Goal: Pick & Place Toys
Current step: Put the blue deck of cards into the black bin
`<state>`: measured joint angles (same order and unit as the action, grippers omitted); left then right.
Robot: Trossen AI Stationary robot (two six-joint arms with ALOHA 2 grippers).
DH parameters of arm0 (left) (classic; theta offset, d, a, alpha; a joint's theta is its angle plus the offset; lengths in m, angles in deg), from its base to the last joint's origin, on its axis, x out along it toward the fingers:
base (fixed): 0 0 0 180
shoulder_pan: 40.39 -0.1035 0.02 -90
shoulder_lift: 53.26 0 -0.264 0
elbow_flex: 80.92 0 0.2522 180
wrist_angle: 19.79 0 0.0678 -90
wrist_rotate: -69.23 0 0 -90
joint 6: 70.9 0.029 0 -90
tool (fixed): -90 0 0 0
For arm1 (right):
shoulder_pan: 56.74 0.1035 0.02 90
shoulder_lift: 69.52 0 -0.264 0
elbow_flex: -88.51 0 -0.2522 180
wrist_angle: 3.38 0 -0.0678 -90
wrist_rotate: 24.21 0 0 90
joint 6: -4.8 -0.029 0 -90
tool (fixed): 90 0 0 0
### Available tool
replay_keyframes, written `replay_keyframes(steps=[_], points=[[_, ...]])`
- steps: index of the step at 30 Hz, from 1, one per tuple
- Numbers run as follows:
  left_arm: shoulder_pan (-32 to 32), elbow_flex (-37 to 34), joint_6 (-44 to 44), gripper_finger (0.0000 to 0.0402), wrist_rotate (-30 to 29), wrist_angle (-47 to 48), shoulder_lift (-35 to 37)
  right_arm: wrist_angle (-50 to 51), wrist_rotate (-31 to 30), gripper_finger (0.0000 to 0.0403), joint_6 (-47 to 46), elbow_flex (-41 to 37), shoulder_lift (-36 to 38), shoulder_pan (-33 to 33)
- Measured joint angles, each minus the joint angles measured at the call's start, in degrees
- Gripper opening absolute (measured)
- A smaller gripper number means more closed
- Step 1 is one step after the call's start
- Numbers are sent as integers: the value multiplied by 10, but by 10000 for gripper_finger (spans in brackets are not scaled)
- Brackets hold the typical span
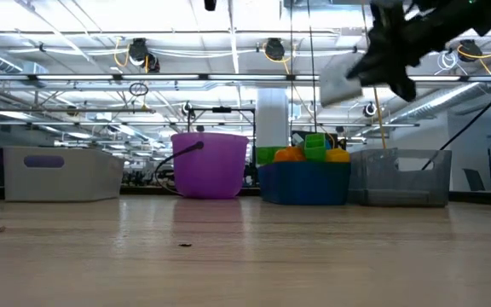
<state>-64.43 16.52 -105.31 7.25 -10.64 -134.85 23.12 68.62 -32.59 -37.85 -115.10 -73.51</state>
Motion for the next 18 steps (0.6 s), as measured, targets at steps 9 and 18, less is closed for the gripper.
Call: replay_keyframes(steps=[9, 18], points=[[5, 0, 21, 248, 5, 47, -1, 200, 2, 62, -41, 0, 16, -56], [21, 0, 35, 253, -1, 66, -1, 204, 30, 62, -27, -20, -26, -103]])
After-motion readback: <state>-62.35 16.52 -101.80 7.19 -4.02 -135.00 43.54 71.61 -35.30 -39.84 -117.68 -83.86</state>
